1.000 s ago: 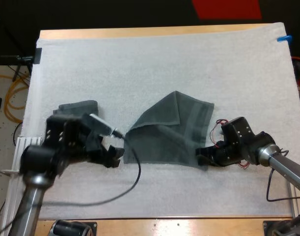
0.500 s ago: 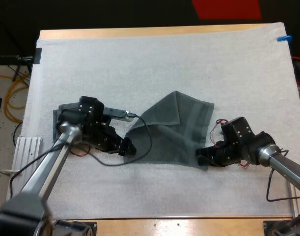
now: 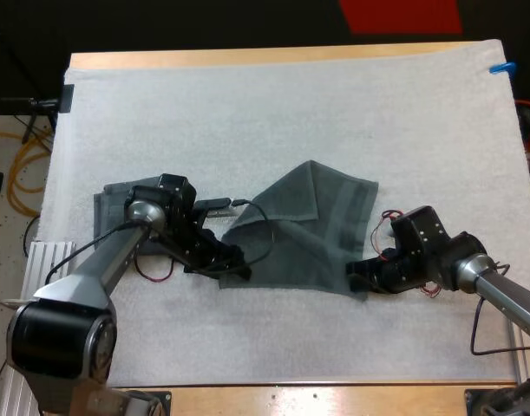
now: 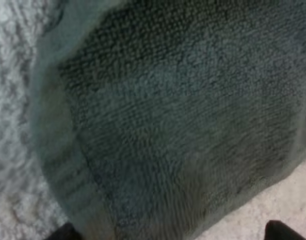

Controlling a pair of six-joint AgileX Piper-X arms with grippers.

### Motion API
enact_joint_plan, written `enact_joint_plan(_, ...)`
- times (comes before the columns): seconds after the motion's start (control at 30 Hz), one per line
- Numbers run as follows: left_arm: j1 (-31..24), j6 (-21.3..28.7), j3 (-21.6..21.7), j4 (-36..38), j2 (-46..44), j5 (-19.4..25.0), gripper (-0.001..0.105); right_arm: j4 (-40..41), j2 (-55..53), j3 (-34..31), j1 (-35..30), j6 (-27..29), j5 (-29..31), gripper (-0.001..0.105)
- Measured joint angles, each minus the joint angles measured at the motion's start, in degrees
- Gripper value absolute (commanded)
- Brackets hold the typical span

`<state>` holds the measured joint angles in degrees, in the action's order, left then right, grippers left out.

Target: Pick towel from pile fold and stack

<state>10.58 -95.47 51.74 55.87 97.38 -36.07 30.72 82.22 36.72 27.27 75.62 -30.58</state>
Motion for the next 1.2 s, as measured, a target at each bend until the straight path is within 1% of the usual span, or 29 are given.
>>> enact_joint_plan(0.17, 0.0, 0.0, 0.1, -0.1, 1.7, -5.5, 0.070, 0.0, 0.0, 0.0, 0.0, 0.0, 0.0, 0.000)
enact_joint_plan(0.2, 0.0, 0.0, 0.2, 0.0, 1.8, -5.8, 0.069, 0.0, 0.0, 0.0, 0.0, 0.0, 0.0, 0.000)
enact_joint_plan(0.37, 0.6, 0.0, 0.2, -0.2, 1.8, -5.6, 0.064, 0.0, 0.0, 0.0, 0.0, 0.0, 0.0, 0.000)
enact_joint_plan(0.47, 2.3, 0.0, 0.3, -0.3, 1.8, -2.9, 0.056, 0.0, 0.0, 0.0, 0.0, 0.0, 0.0, 0.000)
enact_joint_plan(0.53, 3.6, 0.0, 0.5, -0.3, 1.8, -0.4, 0.043, 0.0, 0.0, 0.0, 0.0, 0.0, 0.0, 0.000)
enact_joint_plan(0.57, 4.3, 0.0, 0.5, -0.4, 1.7, 0.9, 0.039, 0.0, 0.0, 0.0, 0.0, 0.0, 0.0, 0.000)
enact_joint_plan(0.6, 5.0, 0.0, 0.5, -0.5, 1.7, 1.9, 0.031, 0.0, 0.0, 0.0, 0.0, 0.0, 0.0, 0.000)
enact_joint_plan(0.63, 5.7, -0.1, 0.5, -0.9, 1.7, 2.5, 0.027, 0.0, 0.0, 0.0, 0.0, 0.0, 0.0, 0.000)
enact_joint_plan(0.73, 7.6, -0.6, 0.3, -2.2, 1.9, 3.6, 0.001, 0.0, 0.0, 0.0, 0.0, 0.0, 0.0, 0.000)
enact_joint_plan(0.77, 7.8, -0.7, 0.2, -2.6, 1.9, 3.7, 0.000, 0.0, 0.0, 0.0, 0.0, 0.1, 0.0, 0.000)
enact_joint_plan(0.9, 8.1, -0.9, 0.0, -3.1, 2.2, 3.1, 0.000, 0.1, 0.0, 0.0, 0.0, 2.1, 0.0, 0.000)
enact_joint_plan(1.03, 8.1, -0.1, -0.5, -1.8, 0.4, 2.9, 0.000, 0.6, -3.3, 0.4, 0.0, 2.7, 0.8, 0.000)
enact_joint_plan(1.1, 8.2, -0.1, -0.6, -0.9, -2.9, 2.6, 0.000, 0.8, -6.4, 1.8, 0.0, 2.8, 2.4, 0.000)
enact_joint_plan(1.2, 8.1, -0.3, -0.7, -0.6, -10.0, -0.3, 0.000, 1.7, -11.3, 5.1, 0.0, 2.8, 5.9, 0.000)
